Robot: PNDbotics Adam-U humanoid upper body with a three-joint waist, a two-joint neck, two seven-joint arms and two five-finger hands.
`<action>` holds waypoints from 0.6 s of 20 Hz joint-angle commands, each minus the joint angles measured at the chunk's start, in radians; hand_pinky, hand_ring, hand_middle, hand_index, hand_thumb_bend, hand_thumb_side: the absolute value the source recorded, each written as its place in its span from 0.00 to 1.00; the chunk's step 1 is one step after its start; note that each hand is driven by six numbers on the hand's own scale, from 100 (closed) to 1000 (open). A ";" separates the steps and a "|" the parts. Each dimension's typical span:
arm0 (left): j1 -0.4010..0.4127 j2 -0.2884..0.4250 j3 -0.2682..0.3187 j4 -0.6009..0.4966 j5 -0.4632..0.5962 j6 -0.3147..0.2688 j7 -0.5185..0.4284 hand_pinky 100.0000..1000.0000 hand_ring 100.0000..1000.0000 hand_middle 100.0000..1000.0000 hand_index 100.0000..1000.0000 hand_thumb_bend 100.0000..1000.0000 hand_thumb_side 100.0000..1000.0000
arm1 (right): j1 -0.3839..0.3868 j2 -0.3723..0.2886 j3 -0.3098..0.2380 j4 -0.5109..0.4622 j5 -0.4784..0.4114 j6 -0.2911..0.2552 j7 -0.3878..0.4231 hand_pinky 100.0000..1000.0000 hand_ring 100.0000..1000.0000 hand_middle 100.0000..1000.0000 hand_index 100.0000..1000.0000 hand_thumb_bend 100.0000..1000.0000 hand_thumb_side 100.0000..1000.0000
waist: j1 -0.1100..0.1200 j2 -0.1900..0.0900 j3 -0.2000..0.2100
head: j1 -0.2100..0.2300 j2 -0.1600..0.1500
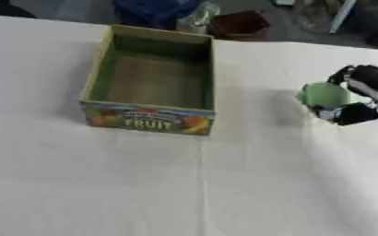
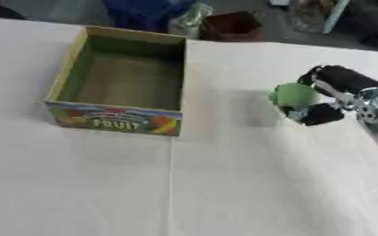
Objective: Pick up objects on the table and place them in the box.
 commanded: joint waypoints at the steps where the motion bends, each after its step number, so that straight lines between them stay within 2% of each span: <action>1: -0.009 0.021 0.005 -0.021 0.001 0.004 0.003 0.41 0.40 0.45 0.61 0.00 0.74 | -0.003 -0.063 -0.042 -0.087 -0.058 0.030 -0.033 0.73 0.75 0.44 0.63 0.00 0.47 | 0.005 -0.025 -0.005 | 0.005 -0.008; 7: -0.010 0.029 0.002 -0.021 0.007 0.007 0.008 0.41 0.40 0.45 0.61 0.00 0.73 | -0.003 -0.098 -0.059 -0.227 -0.109 0.059 -0.089 0.70 0.74 0.44 0.63 0.00 0.45 | 0.009 -0.038 -0.014 | 0.008 -0.001; 12: -0.008 0.033 -0.002 -0.021 0.013 0.009 0.010 0.41 0.40 0.45 0.61 0.00 0.73 | -0.038 -0.111 -0.050 -0.306 -0.154 0.078 -0.119 0.70 0.73 0.43 0.63 0.00 0.43 | 0.011 -0.049 -0.012 | 0.004 0.002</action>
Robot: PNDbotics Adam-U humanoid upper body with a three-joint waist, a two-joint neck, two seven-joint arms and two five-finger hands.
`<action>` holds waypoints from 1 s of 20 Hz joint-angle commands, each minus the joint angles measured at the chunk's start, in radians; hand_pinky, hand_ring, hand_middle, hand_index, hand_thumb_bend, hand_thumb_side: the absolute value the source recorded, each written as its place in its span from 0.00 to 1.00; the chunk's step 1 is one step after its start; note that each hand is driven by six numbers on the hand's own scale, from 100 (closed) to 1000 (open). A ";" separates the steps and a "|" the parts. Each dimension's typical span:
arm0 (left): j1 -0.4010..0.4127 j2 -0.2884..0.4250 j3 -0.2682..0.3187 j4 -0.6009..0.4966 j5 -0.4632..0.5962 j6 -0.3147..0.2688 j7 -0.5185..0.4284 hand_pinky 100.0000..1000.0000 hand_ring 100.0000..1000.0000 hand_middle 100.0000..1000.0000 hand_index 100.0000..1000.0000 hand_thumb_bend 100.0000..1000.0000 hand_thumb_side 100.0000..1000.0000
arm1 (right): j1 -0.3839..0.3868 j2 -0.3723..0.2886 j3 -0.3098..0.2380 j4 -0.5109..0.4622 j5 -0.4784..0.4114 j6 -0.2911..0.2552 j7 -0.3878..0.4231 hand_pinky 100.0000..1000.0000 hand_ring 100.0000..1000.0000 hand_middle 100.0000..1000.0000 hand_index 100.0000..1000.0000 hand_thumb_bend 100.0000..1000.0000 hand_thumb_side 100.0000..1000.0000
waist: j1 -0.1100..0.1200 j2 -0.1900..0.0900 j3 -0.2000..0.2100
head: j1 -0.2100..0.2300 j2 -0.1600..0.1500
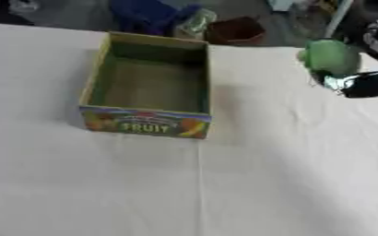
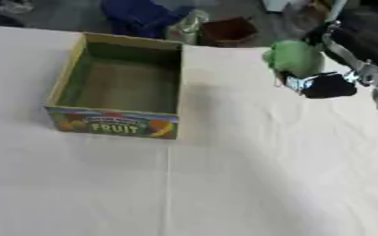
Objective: Pick up objects on the table and place them in the box.
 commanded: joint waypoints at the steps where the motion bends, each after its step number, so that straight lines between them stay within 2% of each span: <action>1: -0.006 0.033 -0.002 -0.021 0.004 0.001 0.002 0.41 0.40 0.45 0.61 0.00 0.73 | -0.041 -0.047 -0.007 -0.054 -0.041 0.014 -0.018 0.70 0.72 0.43 0.64 0.00 0.42 | 0.005 -0.025 0.003 | -0.003 0.002; 5: -0.004 0.036 -0.006 -0.021 0.008 0.003 0.001 0.41 0.40 0.45 0.61 0.00 0.73 | -0.143 -0.016 0.015 -0.064 -0.103 0.029 -0.009 0.71 0.71 0.42 0.64 0.00 0.42 | 0.006 -0.034 0.007 | -0.008 0.011; 11: -0.001 0.036 -0.018 -0.021 0.017 0.003 -0.009 0.41 0.40 0.45 0.61 0.00 0.73 | -0.343 0.097 0.083 -0.027 -0.160 0.032 0.047 0.73 0.71 0.42 0.64 0.00 0.40 | 0.009 -0.043 0.023 | -0.019 0.035; 16: -0.001 0.035 -0.022 -0.021 0.020 0.005 -0.015 0.41 0.40 0.45 0.61 0.00 0.73 | -0.442 0.177 0.149 0.035 -0.112 0.018 0.083 0.73 0.71 0.42 0.64 0.00 0.42 | 0.007 -0.044 0.030 | -0.015 0.061; 20: -0.004 0.033 -0.024 -0.021 0.020 0.006 -0.021 0.41 0.40 0.45 0.61 0.00 0.73 | -0.496 0.243 0.192 0.100 -0.058 -0.003 0.106 0.73 0.71 0.42 0.64 0.00 0.43 | 0.000 -0.038 0.043 | -0.004 0.062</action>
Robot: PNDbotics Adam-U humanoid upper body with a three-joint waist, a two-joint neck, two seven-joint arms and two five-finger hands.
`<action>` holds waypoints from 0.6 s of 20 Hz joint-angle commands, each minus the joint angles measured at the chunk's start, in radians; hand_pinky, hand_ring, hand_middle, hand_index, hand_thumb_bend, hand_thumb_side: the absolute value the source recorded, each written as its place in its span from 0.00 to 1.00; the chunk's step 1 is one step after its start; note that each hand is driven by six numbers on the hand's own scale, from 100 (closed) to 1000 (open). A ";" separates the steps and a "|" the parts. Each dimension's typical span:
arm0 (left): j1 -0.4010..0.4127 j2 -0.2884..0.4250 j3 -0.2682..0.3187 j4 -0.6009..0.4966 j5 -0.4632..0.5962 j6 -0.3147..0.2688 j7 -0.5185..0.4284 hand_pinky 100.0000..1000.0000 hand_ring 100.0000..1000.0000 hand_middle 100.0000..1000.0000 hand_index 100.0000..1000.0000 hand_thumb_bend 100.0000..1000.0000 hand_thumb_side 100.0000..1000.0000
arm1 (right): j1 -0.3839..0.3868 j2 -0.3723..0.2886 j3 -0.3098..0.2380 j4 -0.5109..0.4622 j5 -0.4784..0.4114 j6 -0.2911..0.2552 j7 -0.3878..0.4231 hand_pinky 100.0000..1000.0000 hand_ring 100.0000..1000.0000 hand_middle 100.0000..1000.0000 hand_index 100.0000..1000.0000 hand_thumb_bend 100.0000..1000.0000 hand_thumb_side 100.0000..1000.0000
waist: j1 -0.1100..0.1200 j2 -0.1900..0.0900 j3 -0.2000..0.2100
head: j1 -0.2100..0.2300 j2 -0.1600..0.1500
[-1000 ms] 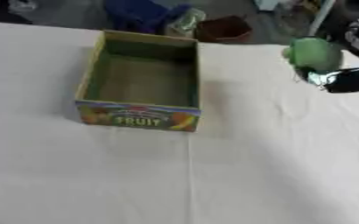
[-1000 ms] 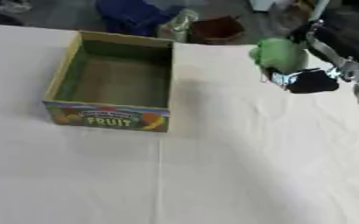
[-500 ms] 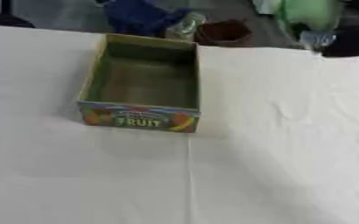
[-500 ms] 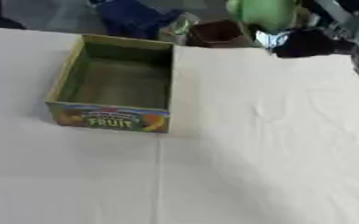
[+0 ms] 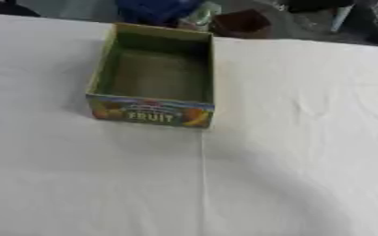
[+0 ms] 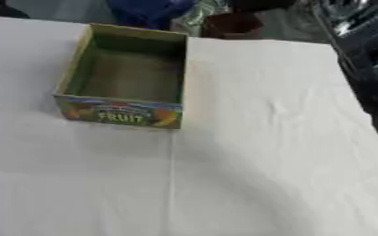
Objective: Pick up objects on the table and place them in the box.
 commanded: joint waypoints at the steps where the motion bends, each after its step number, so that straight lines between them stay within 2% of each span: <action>1: -0.010 0.024 -0.004 -0.020 0.004 0.000 -0.007 0.41 0.40 0.45 0.61 0.00 0.73 | -0.045 0.032 0.021 0.047 0.044 -0.016 0.016 0.73 0.71 0.42 0.64 0.00 0.43 | 0.003 -0.012 0.007 | 0.006 0.002; 12: -0.027 0.015 -0.009 -0.020 0.003 0.000 -0.027 0.41 0.40 0.45 0.61 0.00 0.74 | -0.143 0.183 0.083 0.257 0.150 -0.057 0.012 0.74 0.71 0.41 0.64 0.00 0.42 | -0.018 0.017 0.055 | -0.045 -0.041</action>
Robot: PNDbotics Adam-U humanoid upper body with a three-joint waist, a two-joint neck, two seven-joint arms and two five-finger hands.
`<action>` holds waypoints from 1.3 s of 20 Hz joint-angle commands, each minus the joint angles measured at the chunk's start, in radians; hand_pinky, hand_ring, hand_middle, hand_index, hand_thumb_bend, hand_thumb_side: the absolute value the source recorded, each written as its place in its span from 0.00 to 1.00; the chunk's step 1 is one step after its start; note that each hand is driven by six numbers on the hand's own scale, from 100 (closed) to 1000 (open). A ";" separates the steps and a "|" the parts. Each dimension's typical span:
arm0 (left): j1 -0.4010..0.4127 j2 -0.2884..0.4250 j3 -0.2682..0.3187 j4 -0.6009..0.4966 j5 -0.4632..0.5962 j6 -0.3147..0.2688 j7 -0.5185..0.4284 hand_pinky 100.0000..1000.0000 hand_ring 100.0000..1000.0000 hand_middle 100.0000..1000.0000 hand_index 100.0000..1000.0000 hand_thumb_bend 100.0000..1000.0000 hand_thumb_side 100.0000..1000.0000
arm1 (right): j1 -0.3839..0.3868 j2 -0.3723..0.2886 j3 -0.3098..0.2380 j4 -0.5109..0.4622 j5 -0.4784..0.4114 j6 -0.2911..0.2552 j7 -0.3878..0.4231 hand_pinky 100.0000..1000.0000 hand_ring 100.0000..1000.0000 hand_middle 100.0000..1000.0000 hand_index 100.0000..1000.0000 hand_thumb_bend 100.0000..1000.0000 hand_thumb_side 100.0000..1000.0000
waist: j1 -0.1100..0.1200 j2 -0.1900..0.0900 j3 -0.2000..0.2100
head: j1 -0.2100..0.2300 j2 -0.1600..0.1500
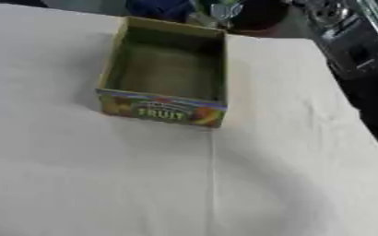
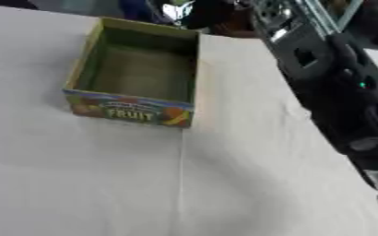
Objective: Pick up objects on the table and place them in the box.
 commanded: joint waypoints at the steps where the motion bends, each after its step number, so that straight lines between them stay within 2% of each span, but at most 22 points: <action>1: -0.014 0.016 -0.005 -0.020 0.003 -0.001 -0.009 0.41 0.40 0.45 0.61 0.00 0.74 | -0.035 0.023 0.003 0.059 0.041 -0.014 -0.006 0.74 0.71 0.41 0.64 0.00 0.41 | 0.004 -0.012 0.008 | -0.022 -0.020; 9: -0.024 0.011 -0.006 -0.020 0.007 -0.005 -0.017 0.41 0.40 0.45 0.61 0.00 0.74 | -0.043 0.098 0.022 0.230 0.151 -0.064 -0.022 0.73 0.71 0.43 0.64 0.00 0.42 | -0.003 0.003 0.040 | -0.054 -0.034; 13: -0.029 0.008 -0.011 -0.020 0.010 -0.004 -0.023 0.41 0.40 0.45 0.61 0.00 0.74 | -0.042 0.127 0.036 0.312 0.210 -0.115 0.007 0.74 0.74 0.47 0.66 0.00 0.48 | -0.004 0.009 0.052 | -0.060 -0.038; 15: -0.032 0.007 -0.013 -0.020 0.013 -0.006 -0.026 0.41 0.40 0.45 0.61 0.00 0.74 | -0.046 0.132 0.039 0.339 0.244 -0.142 0.020 0.76 0.75 0.51 0.71 0.00 0.51 | -0.004 0.012 0.058 | -0.063 -0.038; 16: -0.031 0.007 -0.012 -0.020 0.013 -0.007 -0.027 0.41 0.40 0.45 0.61 0.00 0.74 | -0.048 0.130 0.043 0.348 0.269 -0.155 0.027 0.77 0.77 0.57 0.75 0.00 0.54 | -0.005 0.013 0.059 | -0.063 -0.038; 20: -0.032 0.004 -0.014 -0.020 0.013 -0.005 -0.031 0.41 0.40 0.44 0.61 0.00 0.74 | -0.051 0.141 0.042 0.390 0.350 -0.184 0.035 0.78 0.78 0.62 0.79 0.00 0.55 | -0.005 0.017 0.060 | -0.057 -0.041; 23: -0.032 0.003 -0.013 -0.020 0.013 -0.006 -0.032 0.41 0.40 0.44 0.61 0.00 0.74 | -0.051 0.147 0.038 0.414 0.374 -0.197 0.047 0.80 0.81 0.68 0.84 0.00 0.58 | -0.005 0.018 0.060 | -0.055 -0.044; 24: -0.032 0.002 -0.013 -0.020 0.012 -0.006 -0.033 0.41 0.40 0.44 0.61 0.00 0.74 | -0.052 0.147 0.037 0.419 0.376 -0.202 0.061 0.81 0.85 0.74 0.90 0.25 0.55 | -0.005 0.018 0.060 | -0.054 -0.044; 25: -0.031 0.002 -0.013 -0.020 0.012 -0.005 -0.033 0.41 0.40 0.44 0.61 0.00 0.74 | -0.055 0.145 0.037 0.424 0.374 -0.207 0.080 0.81 0.86 0.76 0.91 0.37 0.54 | -0.004 0.018 0.060 | -0.052 -0.043; 26: -0.031 0.002 -0.013 -0.020 0.011 -0.005 -0.033 0.41 0.40 0.44 0.61 0.00 0.74 | -0.058 0.142 0.033 0.427 0.369 -0.209 0.098 0.83 0.88 0.80 0.94 0.56 0.53 | -0.004 0.017 0.059 | -0.051 -0.043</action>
